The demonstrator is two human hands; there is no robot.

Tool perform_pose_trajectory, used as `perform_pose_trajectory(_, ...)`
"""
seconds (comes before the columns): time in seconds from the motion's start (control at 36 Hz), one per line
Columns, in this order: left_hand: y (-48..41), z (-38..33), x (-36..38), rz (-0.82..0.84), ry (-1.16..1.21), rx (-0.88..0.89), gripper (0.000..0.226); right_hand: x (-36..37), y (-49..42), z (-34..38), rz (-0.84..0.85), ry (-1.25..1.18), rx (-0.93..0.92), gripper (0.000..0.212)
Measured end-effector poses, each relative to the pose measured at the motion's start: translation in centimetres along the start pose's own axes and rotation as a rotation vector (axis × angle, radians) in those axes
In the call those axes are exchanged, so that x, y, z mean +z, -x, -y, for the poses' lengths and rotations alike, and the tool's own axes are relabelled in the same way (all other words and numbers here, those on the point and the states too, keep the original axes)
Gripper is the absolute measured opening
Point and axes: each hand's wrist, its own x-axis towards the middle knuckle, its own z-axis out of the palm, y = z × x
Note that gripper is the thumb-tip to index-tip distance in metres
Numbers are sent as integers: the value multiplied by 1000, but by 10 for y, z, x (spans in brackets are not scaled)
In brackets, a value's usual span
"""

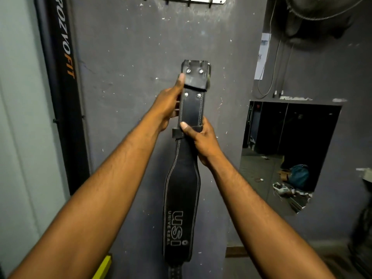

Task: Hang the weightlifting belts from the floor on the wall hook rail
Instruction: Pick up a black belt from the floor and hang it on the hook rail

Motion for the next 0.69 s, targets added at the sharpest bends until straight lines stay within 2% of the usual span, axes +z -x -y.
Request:
perform_pose_trajectory(0.08,-11,-1,7,-63,37,22,19,-2,10,-8,63,21,75,40)
perform_pose_trajectory(0.17,-13,14,10,-140,55,60,20,-14,6,-3,111,80,135,29)
perform_pose_trajectory(0.19,-11,19,11,-136,51,58,19,-18,3,5,79,115,152,36)
perform_pose_trajectory(0.25,-8,25,13,-97,48,40,17,-27,-8,24,-25,135,177,63)
perform_pose_trajectory(0.31,-1,31,19,-28,46,31,20,-33,-19,43,-88,158,165,68)
perform_pose_trajectory(0.39,12,40,33,40,19,23,28,-35,-35,66,-92,260,150,50)
perform_pose_trajectory(0.47,20,54,40,21,-48,14,39,-35,-45,79,-47,293,151,30)
perform_pose_trajectory(0.56,21,63,36,12,41,-29,68,-36,-48,76,-8,287,58,5)
perform_pose_trajectory(0.58,21,62,34,-10,63,-27,76,-35,-47,73,-20,286,24,8)
perform_pose_trajectory(0.61,20,62,32,-46,47,0,80,-33,-47,69,-37,308,-11,24)
perform_pose_trajectory(0.67,17,59,27,-132,-63,109,73,-26,-45,60,-72,384,-49,48)
perform_pose_trajectory(0.69,14,59,26,-176,-112,156,67,-22,-44,54,-97,413,-64,53)
